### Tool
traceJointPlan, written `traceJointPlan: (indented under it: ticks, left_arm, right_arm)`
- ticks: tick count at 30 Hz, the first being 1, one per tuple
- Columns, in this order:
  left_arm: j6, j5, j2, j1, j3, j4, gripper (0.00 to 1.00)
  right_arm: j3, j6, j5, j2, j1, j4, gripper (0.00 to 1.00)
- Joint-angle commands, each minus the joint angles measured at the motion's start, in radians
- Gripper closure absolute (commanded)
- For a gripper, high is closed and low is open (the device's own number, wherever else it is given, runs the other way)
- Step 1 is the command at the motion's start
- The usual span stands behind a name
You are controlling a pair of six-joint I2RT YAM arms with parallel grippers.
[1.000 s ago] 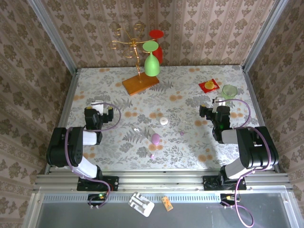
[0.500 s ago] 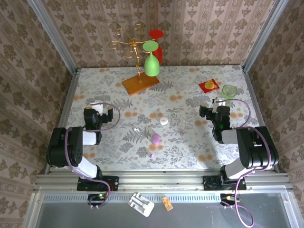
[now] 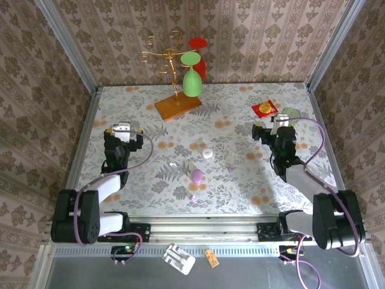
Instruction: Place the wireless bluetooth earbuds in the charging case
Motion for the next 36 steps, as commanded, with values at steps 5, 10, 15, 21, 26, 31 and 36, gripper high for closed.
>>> traceJointPlan:
  ticks: [5,10,15,21,26,31,36]
  left_arm:
    - [0.008,-0.037,-0.098,-0.154,0.113,-0.261,0.00]
    - [-0.019,-0.038,-0.098,-0.256,0.144,-0.323,0.00]
    - [-0.061,-0.014,-0.096,-0.268,0.143,-0.338,0.00]
    - [-0.064,-0.016,-0.077,-0.268,0.130,-0.322,0.00]
    - [-0.055,-0.009,-0.082,-0.268,0.123,-0.332,0.00]
    - [-0.047,-0.009,-0.085,-0.268,0.122,-0.346,0.00]
    - [-0.048,-0.002,-0.098,-0.270,0.110,-0.357,0.00]
  right_arm:
    - [0.152,0.176,-0.018,-0.069,0.176,-0.448,0.00]
    - [0.221,0.278,-0.025,-0.002,0.350,-0.567,0.00]
    - [0.283,0.364,-0.011,0.123,0.533,-0.620,0.00]
    - [0.443,0.427,0.024,0.356,0.594,-0.743,0.01]
    - [0.659,0.326,0.029,0.547,0.593,-0.920,0.03]
    - [0.816,0.214,0.029,0.690,0.587,-1.049,0.06]
    - [0.944,0.102,-0.037,0.804,0.568,-1.131,0.10]
